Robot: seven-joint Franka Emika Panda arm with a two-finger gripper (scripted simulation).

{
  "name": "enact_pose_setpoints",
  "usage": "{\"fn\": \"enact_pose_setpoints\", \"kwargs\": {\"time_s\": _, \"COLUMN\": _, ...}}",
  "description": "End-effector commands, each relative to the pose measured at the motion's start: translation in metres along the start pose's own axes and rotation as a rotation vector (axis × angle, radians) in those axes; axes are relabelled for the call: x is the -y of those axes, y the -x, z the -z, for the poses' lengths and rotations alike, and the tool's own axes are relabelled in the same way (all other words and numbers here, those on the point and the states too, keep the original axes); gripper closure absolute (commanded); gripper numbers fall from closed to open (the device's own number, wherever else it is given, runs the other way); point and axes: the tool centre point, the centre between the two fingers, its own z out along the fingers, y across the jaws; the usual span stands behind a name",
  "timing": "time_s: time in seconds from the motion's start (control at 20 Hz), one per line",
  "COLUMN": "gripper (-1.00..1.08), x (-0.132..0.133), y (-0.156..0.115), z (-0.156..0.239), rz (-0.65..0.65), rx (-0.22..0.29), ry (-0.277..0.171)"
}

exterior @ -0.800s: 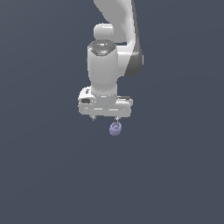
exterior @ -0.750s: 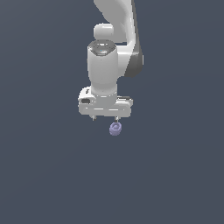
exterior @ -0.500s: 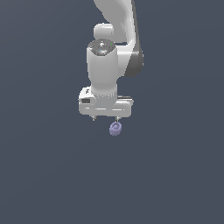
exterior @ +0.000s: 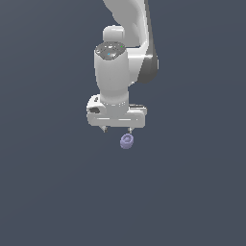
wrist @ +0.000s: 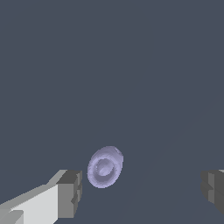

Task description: Pick up the object and move it to a goal position.

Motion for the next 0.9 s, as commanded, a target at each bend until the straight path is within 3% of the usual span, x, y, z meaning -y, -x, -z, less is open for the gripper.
{"fn": "enact_pose_setpoints", "kwargs": {"time_s": 0.0, "gripper": -0.92, "x": 0.0, "y": 0.0, "z": 0.0, "rz": 0.003, "rx": 0.0, "ry": 0.0}}
{"fn": "enact_pose_setpoints", "kwargs": {"time_s": 0.4, "gripper": -0.92, "x": 0.002, "y": 0.002, "z": -0.004, "rz": -0.029, "rx": 0.003, "ry": 0.0}}
{"fn": "enact_pose_setpoints", "kwargs": {"time_s": 0.85, "gripper": -0.92, "x": 0.009, "y": 0.01, "z": -0.022, "rz": -0.151, "rx": 0.017, "ry": 0.004}}
